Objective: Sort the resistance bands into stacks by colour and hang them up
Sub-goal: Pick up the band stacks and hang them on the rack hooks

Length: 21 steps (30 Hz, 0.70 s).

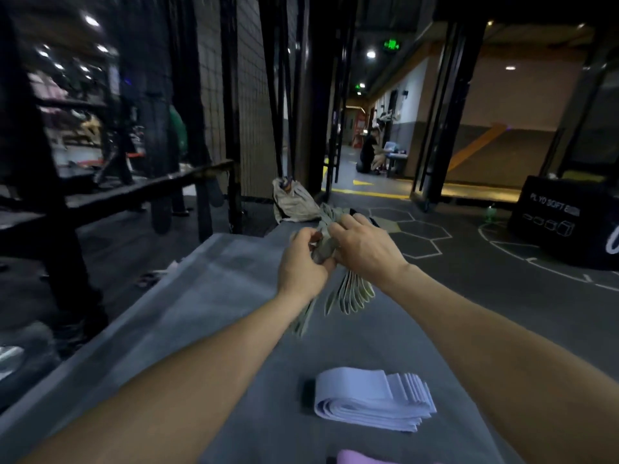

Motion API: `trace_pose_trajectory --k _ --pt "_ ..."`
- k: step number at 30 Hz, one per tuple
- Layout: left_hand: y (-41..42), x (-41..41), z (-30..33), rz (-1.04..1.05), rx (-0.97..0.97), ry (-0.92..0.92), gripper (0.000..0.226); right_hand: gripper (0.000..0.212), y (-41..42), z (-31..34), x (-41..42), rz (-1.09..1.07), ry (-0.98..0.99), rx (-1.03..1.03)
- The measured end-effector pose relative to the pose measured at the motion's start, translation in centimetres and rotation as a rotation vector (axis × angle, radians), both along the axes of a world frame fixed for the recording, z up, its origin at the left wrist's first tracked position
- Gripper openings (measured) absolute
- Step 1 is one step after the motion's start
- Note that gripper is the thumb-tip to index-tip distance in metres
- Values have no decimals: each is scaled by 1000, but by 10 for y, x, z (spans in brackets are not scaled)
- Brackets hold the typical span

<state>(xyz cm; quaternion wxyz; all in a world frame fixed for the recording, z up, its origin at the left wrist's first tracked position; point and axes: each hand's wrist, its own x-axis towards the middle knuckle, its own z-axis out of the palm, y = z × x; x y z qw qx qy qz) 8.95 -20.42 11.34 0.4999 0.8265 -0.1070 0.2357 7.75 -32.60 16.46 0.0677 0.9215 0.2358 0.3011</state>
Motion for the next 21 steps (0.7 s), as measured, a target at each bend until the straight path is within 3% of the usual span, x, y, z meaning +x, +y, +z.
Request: trace_pose_trajectory --k 6,9,12,15,21 --pt "76 -61 39 211 23 -100 50 30 93 55 -54 86 -47 30" --pt "119 -95 48 287 -62 -105 47 36 140 70 -83 108 -53 40" --pt "163 -131 55 300 -55 -139 38 29 178 81 -113 141 -38 72" --pt "205 -167 71 438 22 -164 25 24 209 87 -139 186 -17 167" --pt "279 -220 102 532 321 -238 23 22 261 90 -174 273 -3 321"
